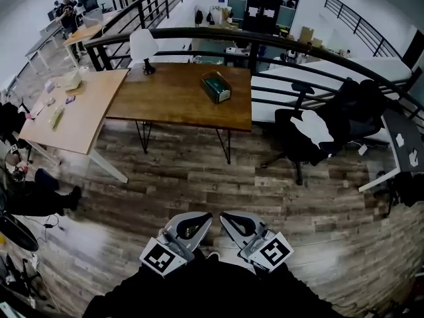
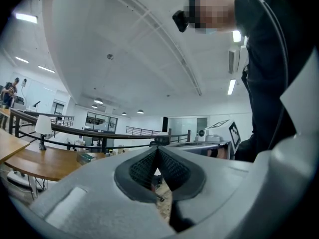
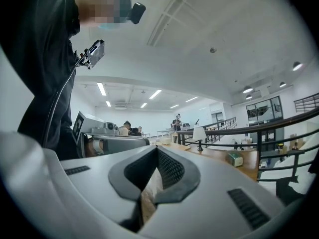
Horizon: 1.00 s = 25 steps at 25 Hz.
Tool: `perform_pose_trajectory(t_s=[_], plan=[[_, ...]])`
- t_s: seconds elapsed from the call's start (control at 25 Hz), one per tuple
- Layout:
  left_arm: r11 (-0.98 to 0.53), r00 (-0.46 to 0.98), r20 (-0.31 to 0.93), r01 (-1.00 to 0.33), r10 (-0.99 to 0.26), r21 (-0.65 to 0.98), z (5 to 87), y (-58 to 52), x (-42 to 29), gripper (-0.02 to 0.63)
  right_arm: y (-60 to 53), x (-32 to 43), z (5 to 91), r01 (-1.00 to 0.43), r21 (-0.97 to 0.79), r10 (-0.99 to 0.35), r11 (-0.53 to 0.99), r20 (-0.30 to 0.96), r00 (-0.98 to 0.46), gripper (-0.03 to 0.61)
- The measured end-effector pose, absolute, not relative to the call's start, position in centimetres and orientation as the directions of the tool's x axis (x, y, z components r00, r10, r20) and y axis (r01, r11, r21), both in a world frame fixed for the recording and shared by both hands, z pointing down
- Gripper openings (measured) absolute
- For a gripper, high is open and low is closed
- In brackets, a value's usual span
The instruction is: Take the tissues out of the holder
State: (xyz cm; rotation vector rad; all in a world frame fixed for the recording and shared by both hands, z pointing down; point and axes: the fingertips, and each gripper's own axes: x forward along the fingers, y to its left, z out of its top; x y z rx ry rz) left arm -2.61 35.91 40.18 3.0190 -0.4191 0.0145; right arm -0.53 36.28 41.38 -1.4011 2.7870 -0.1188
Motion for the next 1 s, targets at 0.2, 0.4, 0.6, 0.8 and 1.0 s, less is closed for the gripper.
perform_pose_trajectory(t_s=[0.2,0.4,0.6,0.8,1.0], plan=[[-0.961,0.966,0.024,-0.26,-0.259,0.096,40.1,33.0,-2.2,0.011,33.3,-0.3,41.1,-0.806,-0.073,-0.807,0.587,0.025,-0.59,0.005],[-0.965,0.97,0.02,-0.243,-0.242,0.094,39.7,29.6,-1.9,0.011,29.9,-0.2,40.6,-0.815,-0.069,-0.816,0.576,0.02,-0.578,0.005],[-0.967,0.973,0.017,-0.229,-0.229,0.107,39.6,26.1,-2.2,0.011,26.2,-0.5,40.3,-0.823,-0.062,-0.823,0.565,0.029,-0.567,0.005],[-0.969,0.976,0.018,-0.218,-0.218,0.116,39.8,22.9,-2.6,0.011,23.0,-1.0,40.5,-0.826,-0.066,-0.826,0.56,0.041,-0.563,0.005],[-0.972,0.979,0.016,-0.202,-0.201,0.119,39.7,19.3,-3.2,0.011,19.4,-1.8,40.6,-0.831,-0.073,-0.83,0.551,0.053,-0.555,0.005]])
